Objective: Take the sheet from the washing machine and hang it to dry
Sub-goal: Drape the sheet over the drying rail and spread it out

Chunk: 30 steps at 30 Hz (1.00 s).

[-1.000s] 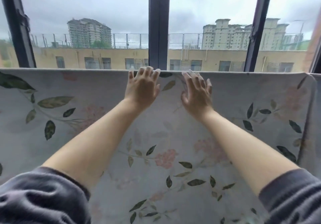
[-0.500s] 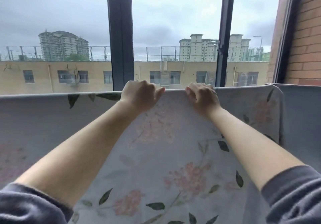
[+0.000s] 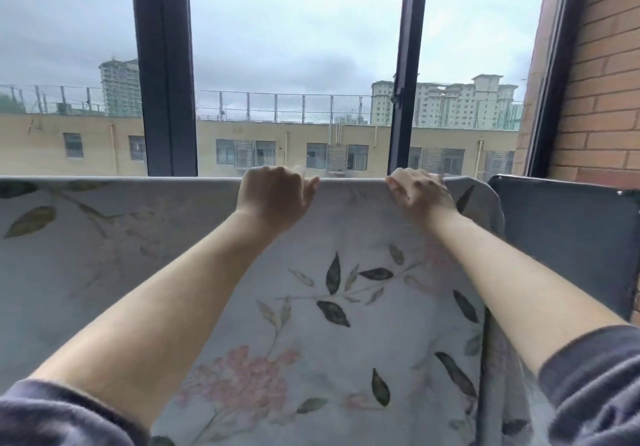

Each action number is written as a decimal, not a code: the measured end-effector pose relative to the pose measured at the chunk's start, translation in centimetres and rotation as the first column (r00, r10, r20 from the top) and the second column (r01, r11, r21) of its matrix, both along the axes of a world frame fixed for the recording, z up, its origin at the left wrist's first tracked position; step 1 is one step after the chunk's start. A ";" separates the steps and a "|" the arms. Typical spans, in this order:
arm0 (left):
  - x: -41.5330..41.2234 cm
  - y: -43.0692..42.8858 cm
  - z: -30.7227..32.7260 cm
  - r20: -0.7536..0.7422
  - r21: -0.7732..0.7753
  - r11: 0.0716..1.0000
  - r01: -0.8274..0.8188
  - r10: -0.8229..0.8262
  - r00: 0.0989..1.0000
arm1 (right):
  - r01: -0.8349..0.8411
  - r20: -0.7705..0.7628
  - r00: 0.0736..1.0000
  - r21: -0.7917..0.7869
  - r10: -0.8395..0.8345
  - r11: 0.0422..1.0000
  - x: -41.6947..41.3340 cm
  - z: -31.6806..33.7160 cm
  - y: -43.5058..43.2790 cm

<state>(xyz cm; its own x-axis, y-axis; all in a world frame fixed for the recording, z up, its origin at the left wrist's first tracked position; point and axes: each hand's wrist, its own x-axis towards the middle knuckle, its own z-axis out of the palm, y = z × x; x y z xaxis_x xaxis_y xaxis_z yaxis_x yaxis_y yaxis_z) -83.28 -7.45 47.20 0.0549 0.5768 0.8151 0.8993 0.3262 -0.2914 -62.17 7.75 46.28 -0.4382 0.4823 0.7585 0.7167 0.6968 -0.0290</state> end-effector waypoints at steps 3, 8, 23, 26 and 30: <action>2.7 2.5 -0.2 -0.004 0.000 0.999 -0.034 0.034 0.999 | 0.028 0.009 1.000 -0.050 -0.028 0.998 3.0 -0.4 3.0; 8.3 8.4 -0.2 -0.017 0.006 1.000 0.019 -0.019 1.000 | -0.024 -0.103 0.995 -0.084 0.016 0.996 7.8 -1.4 7.4; 23.6 20.7 -2.0 0.138 0.022 0.999 -0.044 0.041 0.990 | -0.370 -0.298 0.913 -0.894 0.280 0.255 21.4 -20.0 17.3; 25.1 21.9 -2.4 0.211 0.051 0.995 -0.088 0.076 0.975 | -0.209 -0.147 0.918 -0.969 0.367 0.134 23.2 -22.1 20.0; 26.6 22.6 -2.6 0.252 0.099 0.987 -0.129 0.100 0.963 | -0.038 0.120 0.895 -0.939 0.429 0.343 24.8 -24.4 20.6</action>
